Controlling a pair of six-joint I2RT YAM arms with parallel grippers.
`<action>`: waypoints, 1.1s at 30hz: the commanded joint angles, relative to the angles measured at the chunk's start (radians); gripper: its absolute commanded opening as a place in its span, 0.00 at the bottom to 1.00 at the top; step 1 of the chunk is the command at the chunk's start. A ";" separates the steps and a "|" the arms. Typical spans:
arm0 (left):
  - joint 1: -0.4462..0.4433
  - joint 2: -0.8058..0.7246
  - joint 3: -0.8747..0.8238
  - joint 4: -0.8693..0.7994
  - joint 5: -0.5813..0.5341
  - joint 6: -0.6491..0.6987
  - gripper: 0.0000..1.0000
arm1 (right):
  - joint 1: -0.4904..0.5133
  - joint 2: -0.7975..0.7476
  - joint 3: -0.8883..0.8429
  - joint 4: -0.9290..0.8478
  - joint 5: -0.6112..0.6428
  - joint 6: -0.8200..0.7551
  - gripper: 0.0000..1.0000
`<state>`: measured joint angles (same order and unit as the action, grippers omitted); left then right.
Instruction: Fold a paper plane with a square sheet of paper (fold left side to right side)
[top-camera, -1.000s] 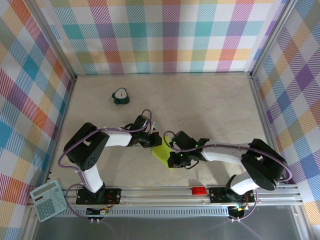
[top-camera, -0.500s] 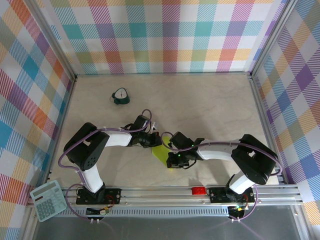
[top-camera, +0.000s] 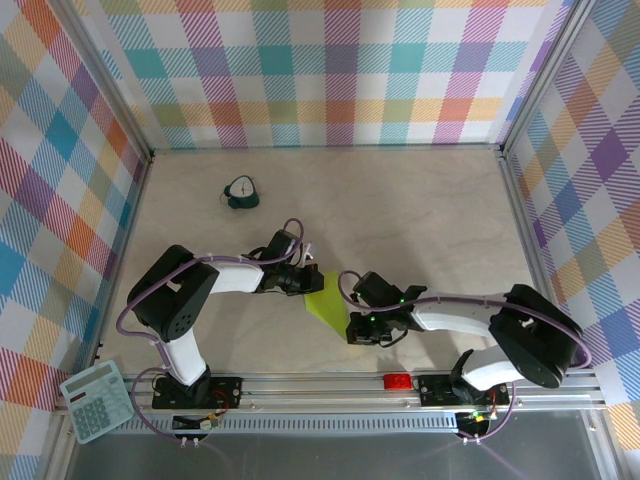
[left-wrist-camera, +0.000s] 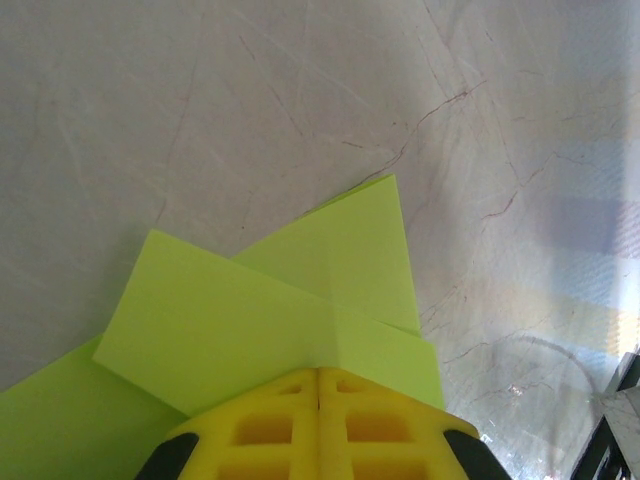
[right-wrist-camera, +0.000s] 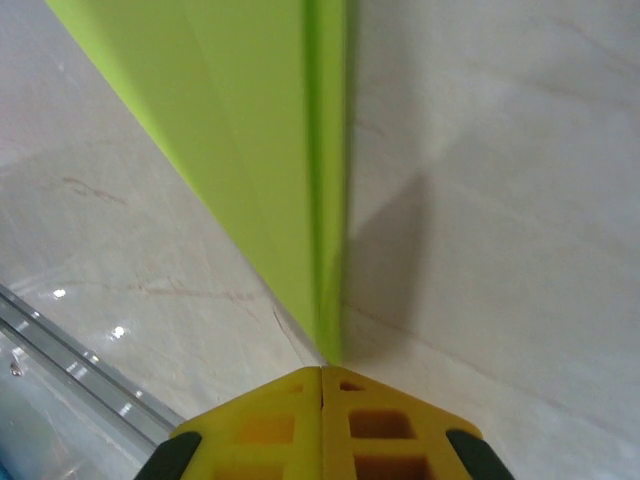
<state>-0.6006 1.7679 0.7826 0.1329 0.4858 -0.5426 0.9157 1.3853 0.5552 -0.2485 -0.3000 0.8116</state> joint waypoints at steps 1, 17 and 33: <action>-0.001 0.016 -0.010 -0.066 -0.043 -0.029 0.00 | -0.018 -0.082 0.003 -0.080 -0.020 -0.017 0.08; 0.063 -0.401 -0.104 -0.070 -0.108 -0.054 0.44 | -0.257 -0.038 0.057 0.123 -0.187 -0.273 0.41; 0.128 -0.745 -0.320 -0.069 -0.204 -0.092 0.62 | -0.269 0.241 0.150 0.263 -0.244 -0.317 0.33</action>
<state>-0.4839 1.0504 0.4721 0.0769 0.2962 -0.6243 0.6537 1.6051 0.6777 -0.0257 -0.5091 0.5171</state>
